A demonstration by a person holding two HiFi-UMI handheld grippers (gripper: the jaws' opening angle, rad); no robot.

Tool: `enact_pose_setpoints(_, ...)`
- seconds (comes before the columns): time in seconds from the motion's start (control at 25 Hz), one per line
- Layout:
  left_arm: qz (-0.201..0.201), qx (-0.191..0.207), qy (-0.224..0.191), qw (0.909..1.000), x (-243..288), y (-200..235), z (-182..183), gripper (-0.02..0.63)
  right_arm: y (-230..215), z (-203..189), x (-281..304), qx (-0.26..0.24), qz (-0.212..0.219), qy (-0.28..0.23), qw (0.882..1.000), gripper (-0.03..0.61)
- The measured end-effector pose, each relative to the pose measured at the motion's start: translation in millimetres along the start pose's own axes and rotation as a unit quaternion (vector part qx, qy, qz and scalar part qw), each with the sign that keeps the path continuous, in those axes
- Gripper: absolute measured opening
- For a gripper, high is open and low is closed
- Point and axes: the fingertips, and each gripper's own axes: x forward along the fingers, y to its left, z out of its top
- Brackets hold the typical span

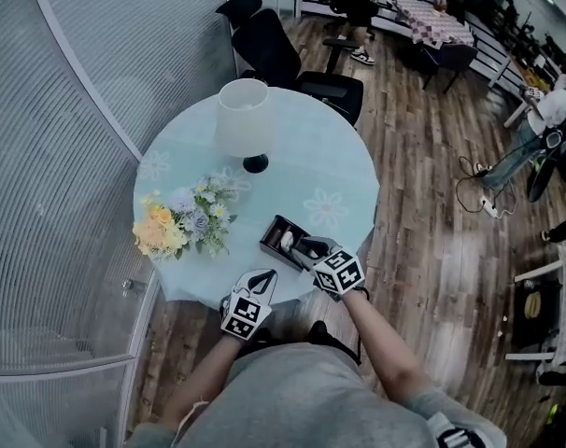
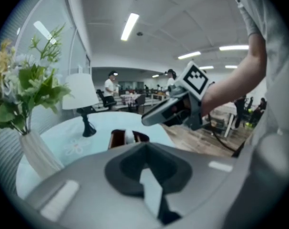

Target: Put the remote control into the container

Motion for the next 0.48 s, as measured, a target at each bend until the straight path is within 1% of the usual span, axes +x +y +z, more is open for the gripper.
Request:
enact_pose_setpoints(0.16, -0.032, 0.010, -0.001, 0.9994, -6, -11, -4, 0.000, 9, -18, -12, 0.001, -0.040, 0.015, 0.999, 0.028)
enact_pose_setpoints(0.24, -0.047, 0.016, 0.000, 0.9988, -9, -15, -7, 0.000, 14, -25, -17, 0.004, -0.058, 0.017, 0.998, 0.018)
enact_pose_setpoints(0.36, -0.066, 0.021, 0.000, 0.9976, -16, -20, -14, 0.000, 27, -32, -21, 0.015, -0.069, 0.014, 0.997, 0.018)
enact_pose_setpoints(0.48, -0.087, 0.025, -0.003, 0.9959, -23, -23, -18, 0.000, 36, -34, -27, 0.021, -0.091, 0.001, 0.996, 0.017)
